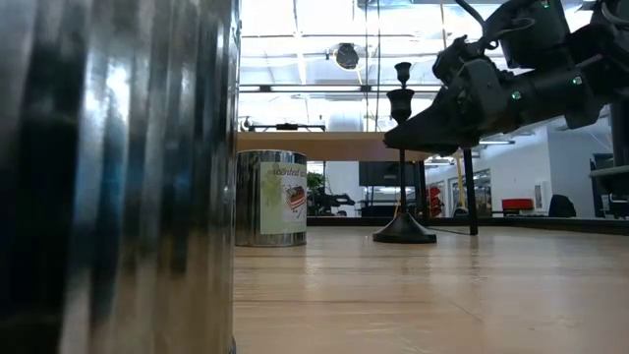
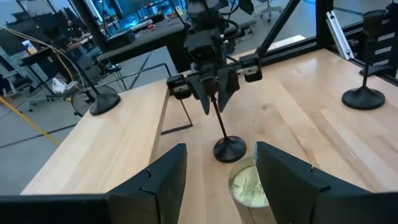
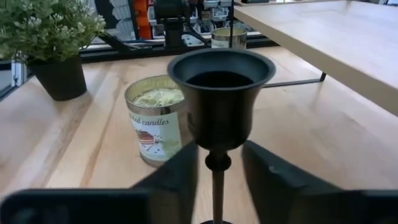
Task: Pick & Place candle stick holders
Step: Put the top black candle holder on the shelf
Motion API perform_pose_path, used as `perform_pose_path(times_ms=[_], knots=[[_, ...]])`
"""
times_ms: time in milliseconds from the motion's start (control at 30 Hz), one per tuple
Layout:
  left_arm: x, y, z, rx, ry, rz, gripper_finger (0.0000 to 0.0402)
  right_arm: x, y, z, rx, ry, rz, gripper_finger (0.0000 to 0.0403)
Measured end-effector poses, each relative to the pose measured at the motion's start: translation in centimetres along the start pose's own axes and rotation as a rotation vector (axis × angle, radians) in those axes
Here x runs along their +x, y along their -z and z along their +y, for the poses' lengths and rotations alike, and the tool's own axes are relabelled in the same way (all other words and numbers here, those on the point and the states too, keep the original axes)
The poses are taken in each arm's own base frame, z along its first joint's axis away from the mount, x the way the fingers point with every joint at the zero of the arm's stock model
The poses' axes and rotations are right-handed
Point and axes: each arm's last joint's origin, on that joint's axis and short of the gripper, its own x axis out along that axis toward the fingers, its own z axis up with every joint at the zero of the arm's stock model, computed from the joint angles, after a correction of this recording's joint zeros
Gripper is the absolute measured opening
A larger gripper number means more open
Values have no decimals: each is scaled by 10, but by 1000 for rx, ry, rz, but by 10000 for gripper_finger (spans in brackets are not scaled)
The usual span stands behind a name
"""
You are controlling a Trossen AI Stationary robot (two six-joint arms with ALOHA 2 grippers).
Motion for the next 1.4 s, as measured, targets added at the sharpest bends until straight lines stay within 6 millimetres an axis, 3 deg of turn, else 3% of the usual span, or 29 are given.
perform_pose_path(times_ms=[133, 400, 533, 633, 767, 867, 967, 1167, 1400], knots=[[0, 0, 0, 0, 1, 2, 198, 0, 0, 2, 33, -9, -6, 24], [0, 1, 0, -2, 3, 10, 198, -9, -31, 15, 46, -122, -320, 35], [0, 1, 0, -1, 3, 9, 198, -18, -72, 15, 18, -126, -568, 20], [0, 1, 0, 1, 3, 10, 198, -18, -108, 13, -74, -126, -638, 20], [0, 1, 0, 33, 3, 14, 198, -2, -159, 11, -197, -77, -491, 22], [0, 1, 0, 55, 3, 14, 198, 14, -200, -3, -194, 164, -358, 23], [0, 1, 0, 54, 2, 10, 198, 33, -225, -23, -212, 352, -278, 23], [0, 1, 0, 54, 2, 10, 198, 74, -225, -64, -89, 394, -223, 23], [0, 2, -1, 51, 7, 24, 198, 98, -205, -95, -33, 514, -186, 23]])
